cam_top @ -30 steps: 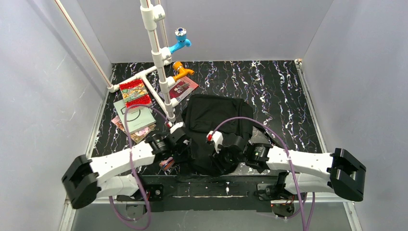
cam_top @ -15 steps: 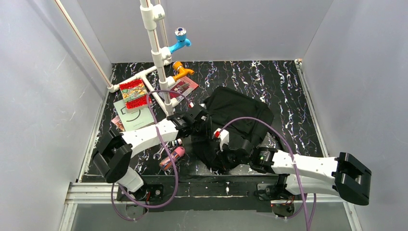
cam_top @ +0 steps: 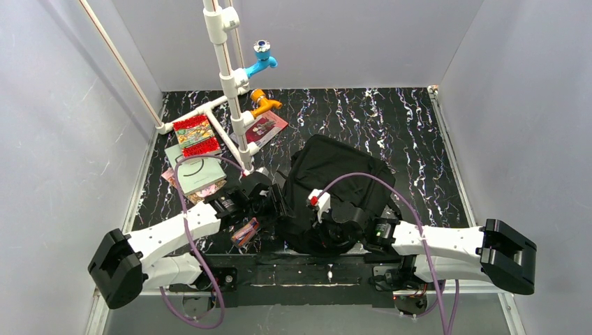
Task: Pack the student bag
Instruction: Adjust the student bag at the center of the board.
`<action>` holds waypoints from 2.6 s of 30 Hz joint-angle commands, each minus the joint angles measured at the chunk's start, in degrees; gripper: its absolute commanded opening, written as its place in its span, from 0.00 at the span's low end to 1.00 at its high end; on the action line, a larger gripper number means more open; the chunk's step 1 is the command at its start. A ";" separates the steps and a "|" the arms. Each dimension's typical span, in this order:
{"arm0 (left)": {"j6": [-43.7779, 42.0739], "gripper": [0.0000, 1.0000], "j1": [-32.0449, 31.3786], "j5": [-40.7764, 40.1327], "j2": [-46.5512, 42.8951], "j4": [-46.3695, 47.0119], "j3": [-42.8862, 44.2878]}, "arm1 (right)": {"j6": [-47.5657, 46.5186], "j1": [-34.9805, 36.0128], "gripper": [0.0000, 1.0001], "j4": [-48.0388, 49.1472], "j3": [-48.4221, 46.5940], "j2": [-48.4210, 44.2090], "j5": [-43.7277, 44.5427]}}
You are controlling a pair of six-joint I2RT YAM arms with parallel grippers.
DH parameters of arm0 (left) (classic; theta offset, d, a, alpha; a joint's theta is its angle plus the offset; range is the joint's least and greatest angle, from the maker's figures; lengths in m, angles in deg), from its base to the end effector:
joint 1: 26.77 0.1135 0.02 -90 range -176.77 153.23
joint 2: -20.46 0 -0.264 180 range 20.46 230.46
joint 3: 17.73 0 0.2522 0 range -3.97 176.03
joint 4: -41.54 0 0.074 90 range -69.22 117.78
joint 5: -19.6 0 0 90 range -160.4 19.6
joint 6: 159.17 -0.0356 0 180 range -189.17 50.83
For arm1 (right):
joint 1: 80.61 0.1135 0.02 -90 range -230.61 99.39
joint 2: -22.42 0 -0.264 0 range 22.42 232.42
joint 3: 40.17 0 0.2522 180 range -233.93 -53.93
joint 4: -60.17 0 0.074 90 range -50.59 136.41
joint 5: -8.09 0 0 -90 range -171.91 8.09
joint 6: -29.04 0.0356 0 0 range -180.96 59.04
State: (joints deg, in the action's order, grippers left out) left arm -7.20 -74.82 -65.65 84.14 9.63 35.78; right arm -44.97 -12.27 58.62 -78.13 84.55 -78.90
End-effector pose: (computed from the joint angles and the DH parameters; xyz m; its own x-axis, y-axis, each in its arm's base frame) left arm 0.1532 -0.1748 0.2322 -0.9010 -0.3135 -0.2998 -0.0278 0.7315 -0.6812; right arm 0.0849 0.2088 0.1961 -0.4048 -0.2741 -0.8723 -0.8313 0.5077 0.2263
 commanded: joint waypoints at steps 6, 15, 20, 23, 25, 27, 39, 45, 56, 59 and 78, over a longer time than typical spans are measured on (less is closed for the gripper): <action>2.45 0.14 0.73 1.23 4.88 0.31 1.13 | -0.96 -0.03 0.04 -1.82 -3.99 -2.73 4.72; -2.59 0.00 0.72 3.21 2.45 11.06 -4.33 | 12.00 -0.13 0.70 -21.82 -16.38 -3.65 20.21; -4.05 0.00 1.34 4.20 2.42 17.12 -5.42 | 16.73 -0.95 0.79 -24.21 -23.63 4.81 27.10; -4.20 0.00 2.62 4.55 1.64 17.80 -5.25 | 18.94 -2.87 0.80 -22.45 -26.95 10.04 22.43; -4.36 0.00 3.14 4.43 1.15 17.80 -5.25 | 21.01 -4.05 0.79 -22.73 -28.70 13.88 20.80; -4.57 0.00 3.31 4.96 1.56 17.80 -5.10 | 23.25 -5.77 0.76 -22.99 -29.69 16.12 20.67; -5.12 0.00 4.09 7.63 4.82 20.80 -5.03 | 24.84 -10.77 0.65 -13.21 -25.50 21.85 10.21; -6.14 0.00 4.49 8.04 6.16 20.57 -4.17 | 24.51 -10.77 0.50 -11.42 -23.89 25.48 8.30; -15.75 0.05 5.95 4.17 17.28 11.64 2.22 | 7.61 -27.35 0.01 -30.64 -29.01 7.35 6.53; -16.15 0.06 5.91 7.24 22.73 12.32 6.92 | 12.51 -30.97 0.01 -29.53 -30.97 5.60 -3.22; -23.74 0.80 4.34 12.83 15.20 13.00 10.35 | 18.56 -49.97 0.01 -29.05 -36.62 10.79 -27.61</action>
State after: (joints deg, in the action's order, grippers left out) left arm -28.03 -70.49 -53.71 107.81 25.15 46.99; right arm -14.75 -62.00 35.97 -109.15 96.66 -110.55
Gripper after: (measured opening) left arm 0.696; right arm 0.056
